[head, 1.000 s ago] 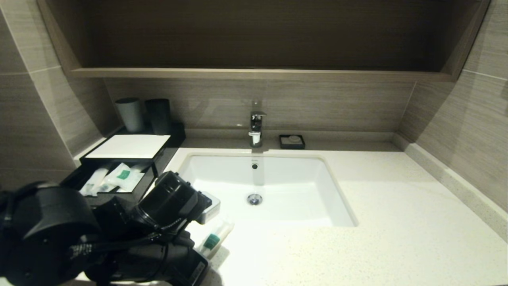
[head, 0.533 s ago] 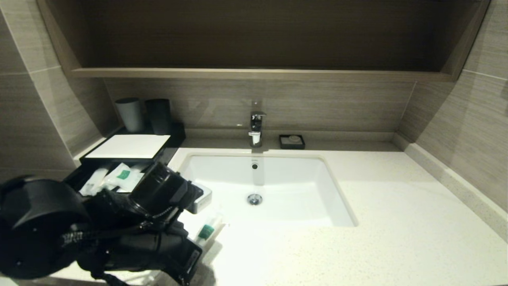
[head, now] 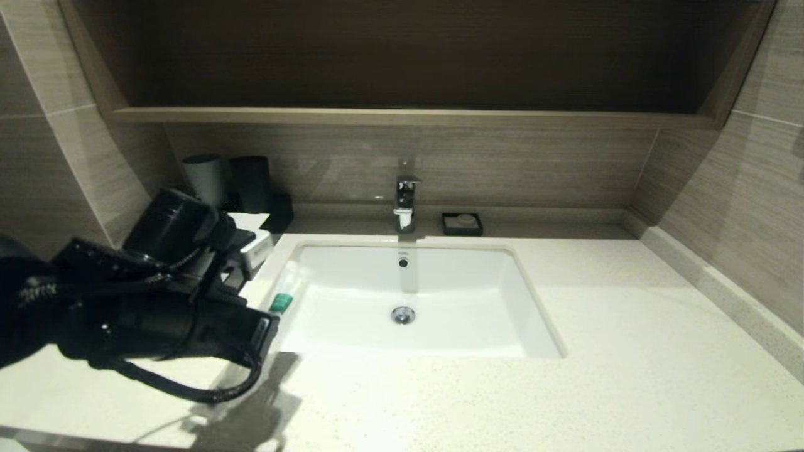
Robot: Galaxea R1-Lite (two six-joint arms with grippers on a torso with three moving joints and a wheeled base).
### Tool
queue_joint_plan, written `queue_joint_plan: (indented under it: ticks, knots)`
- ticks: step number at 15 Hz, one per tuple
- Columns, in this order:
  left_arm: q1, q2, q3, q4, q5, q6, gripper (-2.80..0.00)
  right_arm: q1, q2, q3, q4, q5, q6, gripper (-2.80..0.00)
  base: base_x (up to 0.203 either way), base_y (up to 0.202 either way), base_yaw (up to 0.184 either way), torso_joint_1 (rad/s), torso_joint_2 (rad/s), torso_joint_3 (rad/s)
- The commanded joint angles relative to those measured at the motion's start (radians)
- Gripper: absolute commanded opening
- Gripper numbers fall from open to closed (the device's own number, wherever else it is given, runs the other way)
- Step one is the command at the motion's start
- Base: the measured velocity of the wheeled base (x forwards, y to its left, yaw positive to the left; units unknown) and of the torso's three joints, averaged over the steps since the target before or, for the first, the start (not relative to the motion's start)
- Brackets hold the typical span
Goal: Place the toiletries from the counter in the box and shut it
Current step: Place the bathroom toiletry into the drawer
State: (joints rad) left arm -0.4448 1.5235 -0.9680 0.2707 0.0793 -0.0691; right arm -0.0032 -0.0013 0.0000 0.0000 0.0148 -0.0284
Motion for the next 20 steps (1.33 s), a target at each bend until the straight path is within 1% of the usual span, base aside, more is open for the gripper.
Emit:
queue_joint_plan:
  ticks: [1,5,7,9,11,15,16,18,20]
  knots:
    - [0.070,-0.004,-0.050,0.016,-0.015,-0.001,-2.80,0.000,0.001,0.002,0.000,0.001,-0.001,-2.80,0.000,0.000,0.000,0.000,0.00,0.000]
    - [0.179,0.010,-0.135,0.054,-0.024,0.003,-2.80,0.000,0.001,0.002,0.000,0.001,-0.001,-2.80,0.000,0.000,0.000,0.000,0.00,0.000]
    - [0.244,0.037,-0.185,0.079,-0.050,0.003,-2.80,0.000,0.001,0.002,0.000,0.001,-0.001,-2.80,0.000,0.000,0.000,0.000,0.00,0.000]
    - [0.306,0.075,-0.232,0.094,-0.058,0.012,-2.80,0.000,0.001,0.002,0.000,0.001,-0.001,-2.80,0.000,0.000,0.000,0.000,0.00,0.000]
    - [0.361,0.096,-0.264,0.096,-0.068,0.043,-2.80,0.000,0.001,0.002,0.000,0.001,-0.001,-2.80,0.000,0.000,0.000,0.000,0.00,0.000]
    - [0.403,0.080,-0.276,0.133,-0.077,0.095,-2.80,0.000,0.000,0.002,0.000,0.001,-0.001,-2.80,0.000,0.000,0.000,0.000,0.00,0.000]
    - [0.414,0.068,-0.276,0.163,-0.100,0.112,-2.80,0.000,0.001,0.002,0.000,0.001,-0.001,-2.80,0.000,0.000,0.000,0.000,0.00,0.000]
    - [0.451,0.051,-0.281,0.218,-0.160,0.177,-2.80,0.000,0.000,0.002,0.000,0.001,-0.001,-2.80,0.000,0.000,0.000,0.000,0.00,0.000]
    - [0.481,0.063,-0.321,0.263,-0.171,0.196,-2.80,0.000,0.001,0.002,0.000,0.001,-0.001,-2.80,0.000,0.000,0.000,0.000,0.00,0.000]
